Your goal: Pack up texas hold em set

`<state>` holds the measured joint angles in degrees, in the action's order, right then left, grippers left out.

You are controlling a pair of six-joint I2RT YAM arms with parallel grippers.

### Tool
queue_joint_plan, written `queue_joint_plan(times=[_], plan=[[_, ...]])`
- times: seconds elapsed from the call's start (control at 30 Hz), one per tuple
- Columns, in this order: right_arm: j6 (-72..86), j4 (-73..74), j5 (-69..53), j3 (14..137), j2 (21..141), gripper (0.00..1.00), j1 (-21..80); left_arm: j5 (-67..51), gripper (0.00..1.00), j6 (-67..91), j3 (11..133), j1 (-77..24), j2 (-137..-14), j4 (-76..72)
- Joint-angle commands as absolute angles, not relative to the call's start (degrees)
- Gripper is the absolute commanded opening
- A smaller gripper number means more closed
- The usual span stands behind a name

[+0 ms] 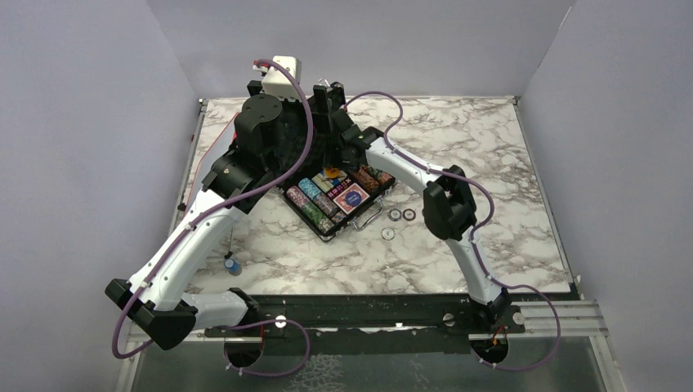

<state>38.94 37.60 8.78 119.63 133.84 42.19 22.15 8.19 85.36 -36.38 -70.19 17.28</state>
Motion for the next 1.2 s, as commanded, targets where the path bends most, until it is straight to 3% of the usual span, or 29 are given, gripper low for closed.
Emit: queue_joint_plan(times=[0.0,0.23,0.47,0.87,1.17], plan=[[38.05,36.35,9.21,122.02,136.47,0.5,42.3,22.75,0.99,8.82,85.69,-36.3,-69.74,17.68],[37.5,37.04,8.36,122.58,135.5,0.67,42.28,22.82,0.99,8.72,85.52,-36.3,-69.59,17.76],[36.63,36.97,8.47,121.19,129.96,0.68,42.28,22.88,0.99,8.36,85.87,-36.3,-69.36,17.8],[35.12,39.95,15.59,88.07,103.27,0.68,41.84,23.06,0.99,7.92,83.8,-36.3,-67.85,17.25],[39.09,45.34,13.79,74.72,98.17,0.68,41.86,20.71,0.99,9.12,82.49,-36.3,-68.37,16.14]])
